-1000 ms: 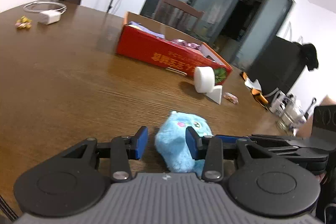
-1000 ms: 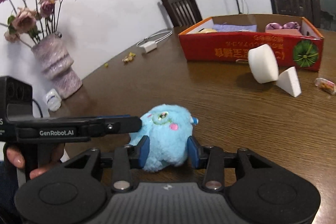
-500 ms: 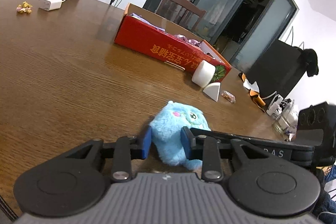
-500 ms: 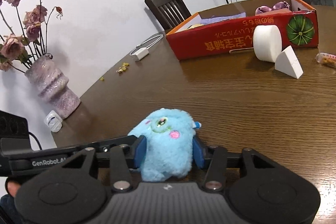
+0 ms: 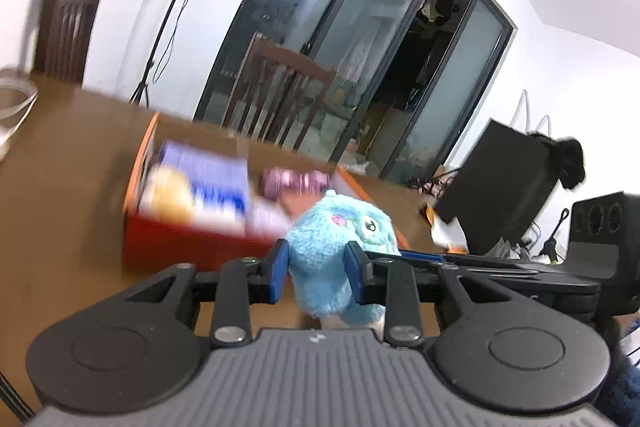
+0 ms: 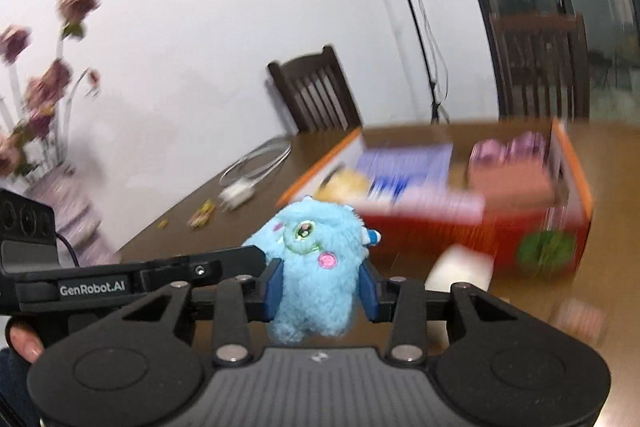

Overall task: Organize soft objects
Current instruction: 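Carry the plush toy into the box and open both grippers, then withdraw both grippers toward the white foam cylinder, then close both grippers on the white foam cylinder and lift it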

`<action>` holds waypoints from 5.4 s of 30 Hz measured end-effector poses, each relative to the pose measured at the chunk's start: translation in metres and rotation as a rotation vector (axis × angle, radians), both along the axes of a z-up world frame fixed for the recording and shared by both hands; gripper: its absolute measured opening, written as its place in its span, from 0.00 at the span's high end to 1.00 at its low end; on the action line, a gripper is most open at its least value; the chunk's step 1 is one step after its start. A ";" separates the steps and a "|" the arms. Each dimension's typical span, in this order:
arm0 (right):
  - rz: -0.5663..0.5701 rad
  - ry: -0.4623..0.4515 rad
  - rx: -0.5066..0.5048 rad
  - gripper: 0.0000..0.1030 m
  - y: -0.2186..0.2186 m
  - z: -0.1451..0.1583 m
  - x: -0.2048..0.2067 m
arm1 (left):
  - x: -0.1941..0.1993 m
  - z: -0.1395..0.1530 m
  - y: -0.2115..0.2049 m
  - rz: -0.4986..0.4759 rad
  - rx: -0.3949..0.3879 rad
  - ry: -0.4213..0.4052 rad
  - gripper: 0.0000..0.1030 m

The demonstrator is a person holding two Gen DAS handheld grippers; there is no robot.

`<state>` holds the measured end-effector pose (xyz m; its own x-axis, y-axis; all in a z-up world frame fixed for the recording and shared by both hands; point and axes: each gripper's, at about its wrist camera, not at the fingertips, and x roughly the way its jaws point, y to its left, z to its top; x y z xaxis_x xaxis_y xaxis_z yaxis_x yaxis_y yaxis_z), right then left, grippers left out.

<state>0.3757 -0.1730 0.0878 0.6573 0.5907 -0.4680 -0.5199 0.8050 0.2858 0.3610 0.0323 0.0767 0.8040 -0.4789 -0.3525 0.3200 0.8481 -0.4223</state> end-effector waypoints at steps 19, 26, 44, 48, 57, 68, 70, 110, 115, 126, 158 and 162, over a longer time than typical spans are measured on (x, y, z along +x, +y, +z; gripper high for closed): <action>-0.117 0.365 -0.082 0.65 0.017 -0.071 0.286 | 0.261 -0.036 -0.032 0.070 0.209 0.335 0.73; -0.124 0.400 -0.037 0.65 0.008 -0.077 0.286 | 0.266 -0.041 -0.034 0.096 0.247 0.347 0.71; -0.208 0.086 -0.174 0.35 -0.036 0.065 0.163 | 0.123 0.079 -0.003 0.153 0.377 0.128 0.30; -0.248 0.022 -0.200 0.30 -0.065 0.095 0.114 | 0.071 0.101 -0.003 0.168 0.414 0.047 0.18; -0.244 -0.073 -0.203 0.23 -0.084 0.108 0.026 | -0.013 0.117 -0.022 0.212 0.395 -0.077 0.04; -0.176 -0.180 -0.211 0.19 -0.089 0.061 -0.089 | -0.111 0.067 -0.034 0.183 0.372 -0.123 0.00; -0.160 -0.155 -0.174 0.19 -0.094 0.045 -0.104 | -0.126 0.056 -0.038 0.192 0.403 -0.128 0.00; -0.276 -0.001 -0.013 0.27 -0.121 -0.069 -0.046 | -0.023 -0.049 -0.134 0.073 0.381 -0.017 0.36; -0.281 0.039 0.024 0.27 -0.119 -0.086 -0.027 | 0.006 -0.062 -0.134 0.080 0.341 0.021 0.62; -0.255 0.029 0.040 0.29 -0.107 -0.082 -0.037 | -0.028 -0.050 -0.080 0.002 0.054 0.115 0.72; -0.116 0.261 0.161 0.60 -0.018 -0.101 -0.069 | -0.075 -0.094 -0.004 0.014 -0.079 0.248 0.75; -0.088 0.301 0.223 0.72 -0.021 -0.107 -0.063 | -0.073 -0.095 -0.004 0.001 -0.083 0.251 0.75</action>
<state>0.3130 -0.1944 -0.0188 0.5624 0.6472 -0.5146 -0.3176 0.7437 0.5882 0.2879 0.0282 -0.0183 0.6967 -0.5137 -0.5007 0.1954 0.8074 -0.5566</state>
